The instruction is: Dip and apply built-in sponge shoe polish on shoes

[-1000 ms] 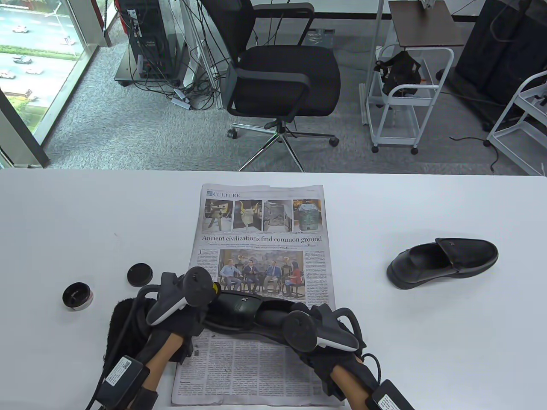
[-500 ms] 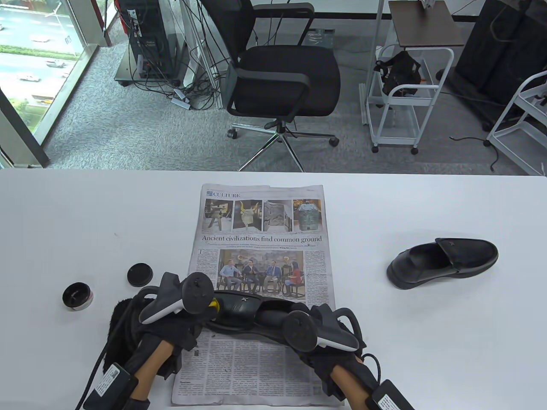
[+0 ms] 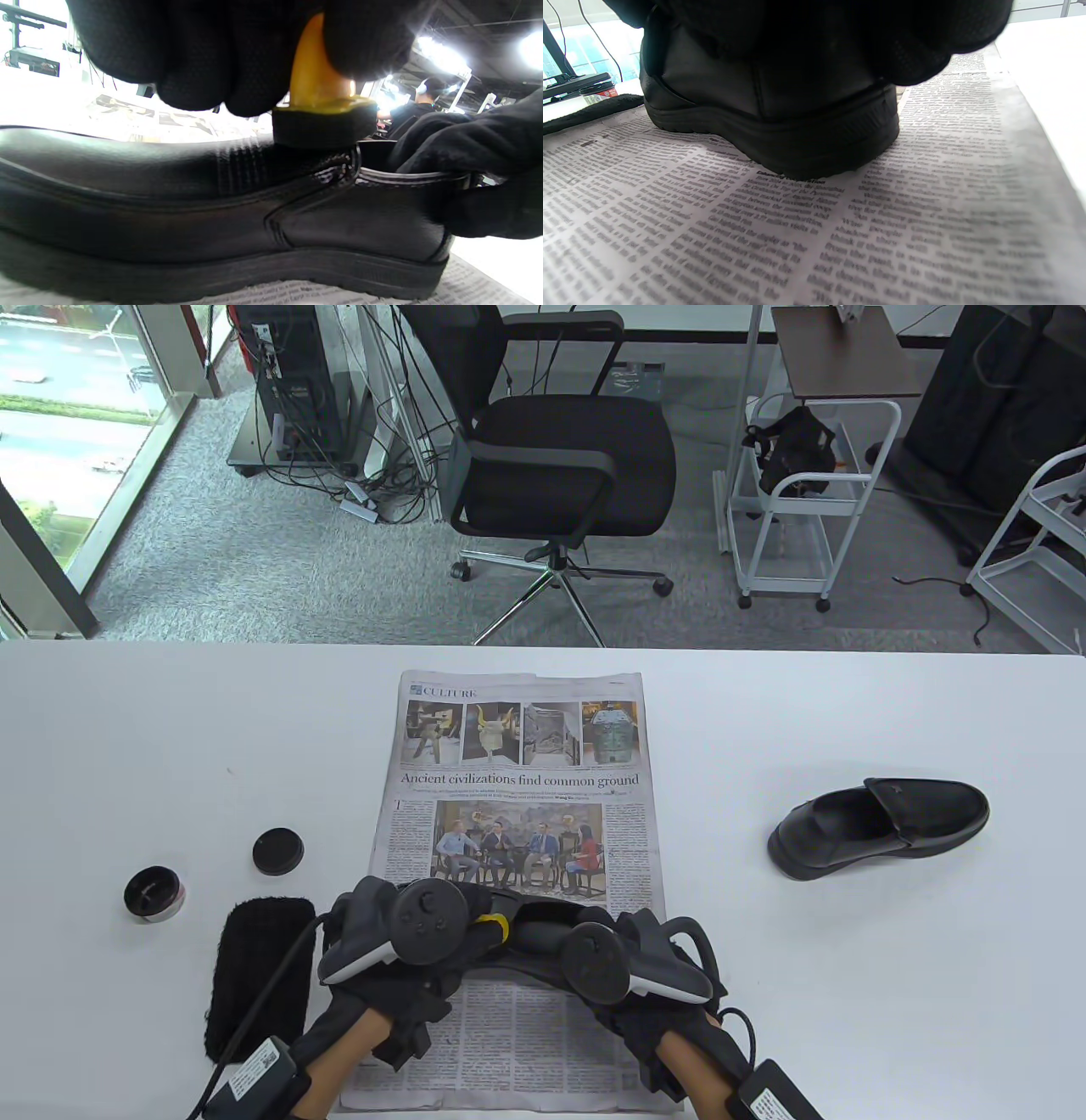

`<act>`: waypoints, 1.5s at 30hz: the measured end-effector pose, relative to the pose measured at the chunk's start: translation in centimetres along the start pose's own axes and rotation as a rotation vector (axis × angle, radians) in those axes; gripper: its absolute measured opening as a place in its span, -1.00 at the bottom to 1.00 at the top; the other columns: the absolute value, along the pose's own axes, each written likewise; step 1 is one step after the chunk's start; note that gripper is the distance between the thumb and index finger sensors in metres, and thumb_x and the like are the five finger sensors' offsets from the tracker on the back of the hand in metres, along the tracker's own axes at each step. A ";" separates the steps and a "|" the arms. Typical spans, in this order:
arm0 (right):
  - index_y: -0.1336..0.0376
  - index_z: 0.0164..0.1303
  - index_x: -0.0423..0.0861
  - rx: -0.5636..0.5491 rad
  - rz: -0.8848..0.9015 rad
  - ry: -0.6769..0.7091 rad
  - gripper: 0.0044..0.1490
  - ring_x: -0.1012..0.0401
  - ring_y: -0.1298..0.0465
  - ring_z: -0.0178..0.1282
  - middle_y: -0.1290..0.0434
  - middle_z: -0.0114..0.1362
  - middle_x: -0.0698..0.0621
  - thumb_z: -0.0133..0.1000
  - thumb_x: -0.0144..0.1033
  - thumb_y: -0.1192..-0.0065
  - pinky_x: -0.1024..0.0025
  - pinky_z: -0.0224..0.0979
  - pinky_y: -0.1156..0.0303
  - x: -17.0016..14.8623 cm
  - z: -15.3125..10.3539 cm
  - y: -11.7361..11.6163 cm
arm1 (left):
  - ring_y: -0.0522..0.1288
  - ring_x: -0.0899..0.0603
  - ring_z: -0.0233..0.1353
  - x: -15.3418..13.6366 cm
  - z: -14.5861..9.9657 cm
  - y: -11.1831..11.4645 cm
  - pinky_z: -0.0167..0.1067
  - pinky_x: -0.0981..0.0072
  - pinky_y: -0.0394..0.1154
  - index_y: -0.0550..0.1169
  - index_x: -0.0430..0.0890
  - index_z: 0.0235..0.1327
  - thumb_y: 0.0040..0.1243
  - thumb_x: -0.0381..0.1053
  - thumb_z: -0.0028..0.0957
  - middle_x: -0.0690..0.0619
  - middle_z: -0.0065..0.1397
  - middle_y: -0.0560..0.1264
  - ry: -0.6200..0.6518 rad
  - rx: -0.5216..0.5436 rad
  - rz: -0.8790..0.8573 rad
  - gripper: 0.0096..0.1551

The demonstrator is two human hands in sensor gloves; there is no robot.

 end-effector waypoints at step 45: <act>-0.29 0.20 -0.01 -0.003 -0.004 -0.003 -0.50 -0.27 -0.44 0.18 -0.23 0.44 -0.06 0.04 -0.20 -0.17 -0.21 0.27 -0.38 0.1 0.0 0.0 | 0.56 -0.34 0.25 -17.5 -1.1 -7.6 0.24 -0.28 0.47 0.56 -0.17 0.34 0.28 0.04 0.20 -0.17 0.30 0.62 -0.664 0.143 0.181 -0.48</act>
Point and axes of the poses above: the tracker on the back of each hand, its own x axis roughly to the thumb side, its own z axis roughly from the wrist to the fingertips, y = z × x, the point moved 2 cm from there along z, roughly from the wrist to the fingertips
